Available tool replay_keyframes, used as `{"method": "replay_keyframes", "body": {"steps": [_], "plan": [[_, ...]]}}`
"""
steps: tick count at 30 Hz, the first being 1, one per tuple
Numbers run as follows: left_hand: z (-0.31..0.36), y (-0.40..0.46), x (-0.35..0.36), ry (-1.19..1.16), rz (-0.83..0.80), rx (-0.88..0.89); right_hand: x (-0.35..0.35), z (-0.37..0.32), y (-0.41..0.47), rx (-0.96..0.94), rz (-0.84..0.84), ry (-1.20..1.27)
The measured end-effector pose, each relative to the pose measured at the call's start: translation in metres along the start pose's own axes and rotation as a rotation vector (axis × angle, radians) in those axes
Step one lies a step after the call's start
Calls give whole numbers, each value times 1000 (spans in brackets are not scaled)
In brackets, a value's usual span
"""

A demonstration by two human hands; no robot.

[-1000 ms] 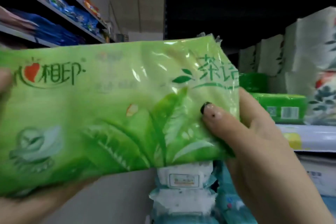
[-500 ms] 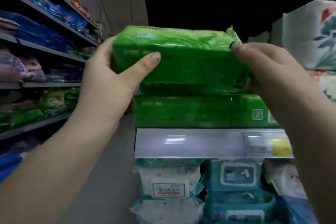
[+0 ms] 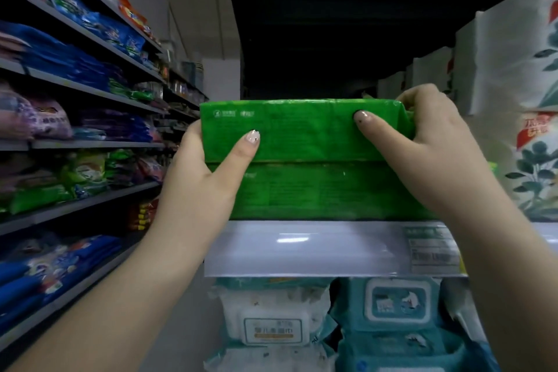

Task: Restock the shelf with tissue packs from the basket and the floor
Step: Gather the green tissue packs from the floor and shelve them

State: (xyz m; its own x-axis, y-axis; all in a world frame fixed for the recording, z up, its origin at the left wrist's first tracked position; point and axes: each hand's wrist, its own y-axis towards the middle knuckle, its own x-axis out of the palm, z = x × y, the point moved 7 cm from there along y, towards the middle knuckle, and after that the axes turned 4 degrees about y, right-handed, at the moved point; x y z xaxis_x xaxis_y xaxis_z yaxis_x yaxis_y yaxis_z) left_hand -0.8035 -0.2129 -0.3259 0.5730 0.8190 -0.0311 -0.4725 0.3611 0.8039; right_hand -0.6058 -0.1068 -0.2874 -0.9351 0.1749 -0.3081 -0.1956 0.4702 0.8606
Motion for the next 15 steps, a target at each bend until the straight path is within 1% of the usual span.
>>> {"method": "replay_keyframes", "body": {"steps": [3,6,7,9,11,13,15], "plan": [[1,-2,0,55,37,22,-2,2,0,-25,1,5],[7,-8,1,257,71,65,-3,6,0,-23,-3,13],[11,-12,1,356,99,107,-3,6,0,-28,8,8],[24,-22,3,579,168,273,-2,4,-2,-50,44,-4],[30,-31,12,733,175,420,1,4,-5,-56,78,-42],[30,-37,21,800,138,477,6,4,-9,-48,105,-111],[27,-40,28,854,102,491,9,2,-13,-51,145,-201]]}}
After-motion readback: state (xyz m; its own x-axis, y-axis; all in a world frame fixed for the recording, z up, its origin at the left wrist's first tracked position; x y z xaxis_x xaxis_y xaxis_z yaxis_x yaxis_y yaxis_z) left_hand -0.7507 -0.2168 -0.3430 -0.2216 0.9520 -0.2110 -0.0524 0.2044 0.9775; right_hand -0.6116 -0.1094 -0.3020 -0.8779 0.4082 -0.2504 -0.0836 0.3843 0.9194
